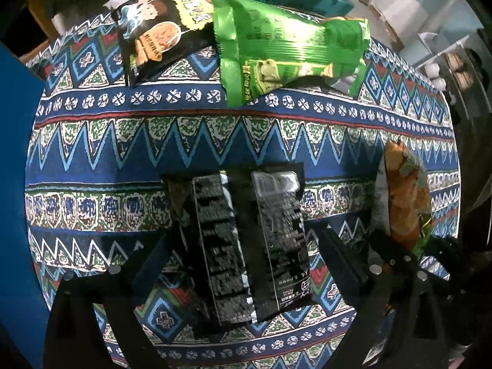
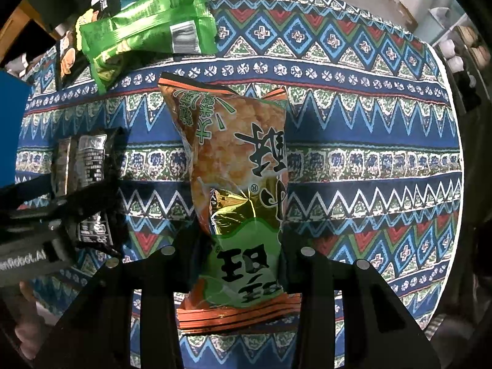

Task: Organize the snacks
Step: 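Grasp the orange-green chip bag with the right tool while the left tool grasps the black bag, then carry the orange-green bag and black bag into the box and open both tools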

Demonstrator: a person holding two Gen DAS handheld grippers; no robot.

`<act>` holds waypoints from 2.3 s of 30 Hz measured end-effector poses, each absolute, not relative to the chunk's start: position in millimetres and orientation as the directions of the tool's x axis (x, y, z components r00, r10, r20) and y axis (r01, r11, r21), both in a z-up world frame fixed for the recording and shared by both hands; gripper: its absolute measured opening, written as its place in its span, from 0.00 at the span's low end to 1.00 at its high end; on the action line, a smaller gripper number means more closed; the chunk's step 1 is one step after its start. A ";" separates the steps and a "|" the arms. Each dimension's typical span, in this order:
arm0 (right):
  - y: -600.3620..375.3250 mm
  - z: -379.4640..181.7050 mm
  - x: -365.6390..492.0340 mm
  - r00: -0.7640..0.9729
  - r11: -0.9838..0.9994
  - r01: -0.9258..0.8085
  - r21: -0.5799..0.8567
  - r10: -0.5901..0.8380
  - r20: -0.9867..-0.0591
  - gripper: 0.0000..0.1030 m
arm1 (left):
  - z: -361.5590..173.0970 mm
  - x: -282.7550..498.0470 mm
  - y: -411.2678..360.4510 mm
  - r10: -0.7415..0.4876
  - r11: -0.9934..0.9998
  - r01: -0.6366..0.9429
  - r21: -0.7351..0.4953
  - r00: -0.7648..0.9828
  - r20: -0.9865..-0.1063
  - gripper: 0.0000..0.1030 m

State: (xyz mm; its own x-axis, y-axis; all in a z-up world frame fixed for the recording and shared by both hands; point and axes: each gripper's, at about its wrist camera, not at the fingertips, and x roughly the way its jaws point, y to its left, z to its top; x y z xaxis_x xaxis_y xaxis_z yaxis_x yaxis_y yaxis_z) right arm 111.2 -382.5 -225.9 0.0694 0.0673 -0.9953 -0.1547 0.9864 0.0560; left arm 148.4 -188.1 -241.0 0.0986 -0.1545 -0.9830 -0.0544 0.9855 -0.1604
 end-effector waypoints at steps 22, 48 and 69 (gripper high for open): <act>-336.5 -188.1 119.7 0.147 0.976 -0.210 0.065 0.097 -0.984 0.35 | -197.0 109.8 -180.5 -0.194 0.981 0.060 -0.186 0.214 -0.957 0.57; -253.7 -97.9 119.3 0.243 0.924 -0.349 0.154 0.248 -0.938 0.35 | -96.4 81.8 -87.4 -0.176 0.984 0.036 -0.176 0.386 -0.905 0.57; -152.6 -59.5 114.1 0.234 0.847 -0.492 0.204 0.354 -0.906 0.35 | -60.1 54.2 0.7 -0.127 0.983 -0.059 -0.174 0.471 -0.873 0.57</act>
State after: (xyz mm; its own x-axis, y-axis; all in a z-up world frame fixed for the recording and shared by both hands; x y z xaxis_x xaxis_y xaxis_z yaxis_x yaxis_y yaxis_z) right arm 114.1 -152.6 -59.5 0.2340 0.3539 -0.9055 -0.4916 0.8467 0.2038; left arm 54.2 0.7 -60.1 0.4707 -0.1267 -0.8732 -0.0587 0.9830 -0.1742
